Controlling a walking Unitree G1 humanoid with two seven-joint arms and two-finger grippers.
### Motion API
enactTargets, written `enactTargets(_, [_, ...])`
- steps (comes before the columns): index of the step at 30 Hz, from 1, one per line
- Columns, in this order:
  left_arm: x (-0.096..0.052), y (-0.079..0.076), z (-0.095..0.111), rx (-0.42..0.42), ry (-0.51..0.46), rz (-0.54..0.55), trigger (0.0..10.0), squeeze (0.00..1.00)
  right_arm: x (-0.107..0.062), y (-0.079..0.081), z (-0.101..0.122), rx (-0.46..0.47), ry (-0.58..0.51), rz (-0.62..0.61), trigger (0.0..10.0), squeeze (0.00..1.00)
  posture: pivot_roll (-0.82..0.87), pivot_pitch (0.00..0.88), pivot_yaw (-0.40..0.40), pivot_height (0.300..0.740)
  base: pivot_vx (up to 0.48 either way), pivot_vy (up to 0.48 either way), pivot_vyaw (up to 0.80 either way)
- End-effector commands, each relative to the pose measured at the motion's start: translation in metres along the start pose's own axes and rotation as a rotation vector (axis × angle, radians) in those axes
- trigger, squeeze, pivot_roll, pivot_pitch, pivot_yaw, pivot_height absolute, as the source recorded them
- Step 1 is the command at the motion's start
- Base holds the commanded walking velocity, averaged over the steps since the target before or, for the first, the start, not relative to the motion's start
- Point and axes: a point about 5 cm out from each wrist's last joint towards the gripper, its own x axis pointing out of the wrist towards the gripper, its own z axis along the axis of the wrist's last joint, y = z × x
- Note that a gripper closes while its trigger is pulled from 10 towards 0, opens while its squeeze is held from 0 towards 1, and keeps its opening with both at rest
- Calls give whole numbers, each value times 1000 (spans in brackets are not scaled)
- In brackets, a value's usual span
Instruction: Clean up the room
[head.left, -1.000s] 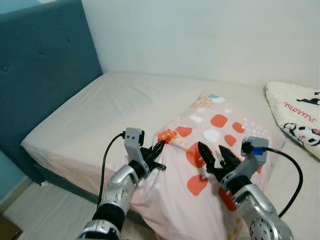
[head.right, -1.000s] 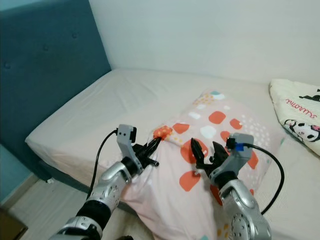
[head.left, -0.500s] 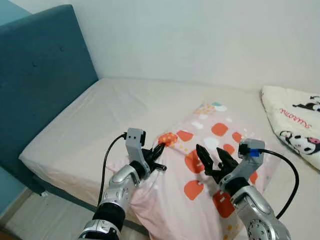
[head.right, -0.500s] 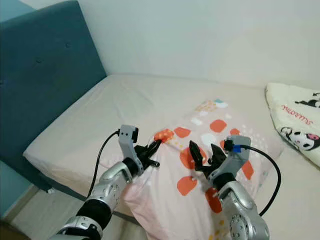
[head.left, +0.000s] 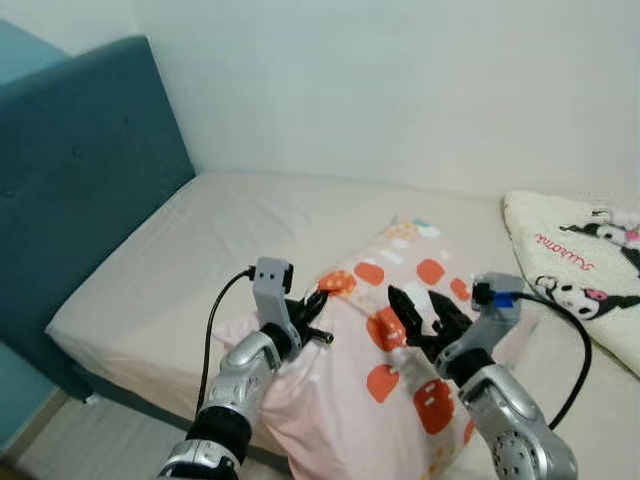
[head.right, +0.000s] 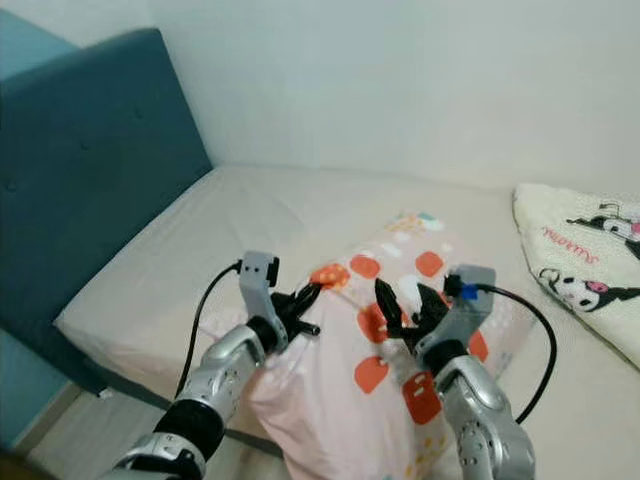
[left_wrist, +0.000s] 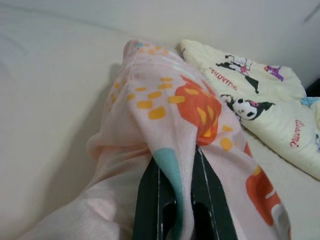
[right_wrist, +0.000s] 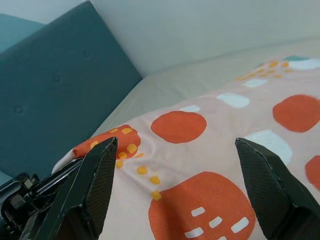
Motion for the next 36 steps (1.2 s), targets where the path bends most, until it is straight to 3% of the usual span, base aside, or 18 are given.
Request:
enactTargets(1, [3, 0, 10, 14, -49, 4, 10000, 0, 1, 0, -2, -9, 2, -2, 10000, 0, -105, 0, 78, 716, 0, 0, 0])
enactTargets(9, [5, 5, 15, 30, -60, 49, 10000, 0, 2, 0, -7, -20, 24, -5, 10000, 0, -104, 0, 69, 740, 0, 0, 0])
enactTargets(14, [2, 18, 15, 36, -54, 137, 10000, 0, 1, -2, -19, -66, 59, -21, 10000, 0, -107, 0, 61, 740, 0, 0, 0])
enactTargets(16, [-10, 41, 16, 43, -51, 260, 10000, 0, 1, -5, -26, -92, 79, -51, 10000, 0, -110, 0, 55, 740, 0, 0, 0])
enactTargets(17, [-10, 41, 16, 43, -51, 260, 10000, 0, 1, -5, -26, -92, 79, -51, 10000, 0, -110, 0, 55, 740, 0, 0, 0])
enactTargets(18, [-16, 51, 17, 42, -52, 312, 10000, 0, 0, -5, -28, -102, 84, -57, 10000, 0, -109, 0, 51, 740, 0, 0, 0])
enactTargets(20, [-37, 82, 22, 46, -57, 476, 10000, 0, -2, -6, -34, -111, 99, -60, 10000, 0, -107, 0, 43, 740, 0, 0, 0])
enactTargets(22, [-37, 82, 22, 46, -57, 476, 10000, 0, -2, -6, -34, -111, 99, -60, 10000, 0, -107, 0, 43, 740, 0, 0, 0])
enactTargets(24, [-70, 118, 32, 59, -80, 656, 10000, 0, -2, -7, -40, -148, 126, -65, 10000, 0, -84, 0, 14, 740, 0, 0, 0])
enactTargets(26, [-70, 118, 32, 59, -80, 656, 10000, 0, -2, -7, -40, -148, 126, -65, 10000, 0, -84, 0, 14, 740, 0, 0, 0])
enactTargets(27, [-88, 133, 37, 77, -94, 728, 10000, 0, -1, -8, -42, -189, 134, -60, 10000, 0, -69, 0, 1, 740, 0, 0, 0])
enactTargets(29, [-88, 133, 37, 77, -94, 728, 10000, 0, -1, -8, -42, -189, 134, -60, 10000, 0, -69, 0, 1, 740, 0, 0, 0])
enactTargets(31, [-114, 147, 37, 104, -111, 792, 10000, 0, 1, -7, -45, -176, 150, -4, 10000, 0, -39, 0, -21, 740, 0, 0, 0])
enactTargets(34, [-114, 147, 37, 104, -111, 792, 10000, 0, 1, -7, -45, -176, 150, -4, 10000, 0, -39, 0, -21, 740, 0, 0, 0])
enactTargets(36, [-114, 137, 21, 102, -109, 724, 10000, 0, 6, -6, -44, -169, 153, 27, 10000, 0, -16, 0, -36, 740, 0, 0, 800])
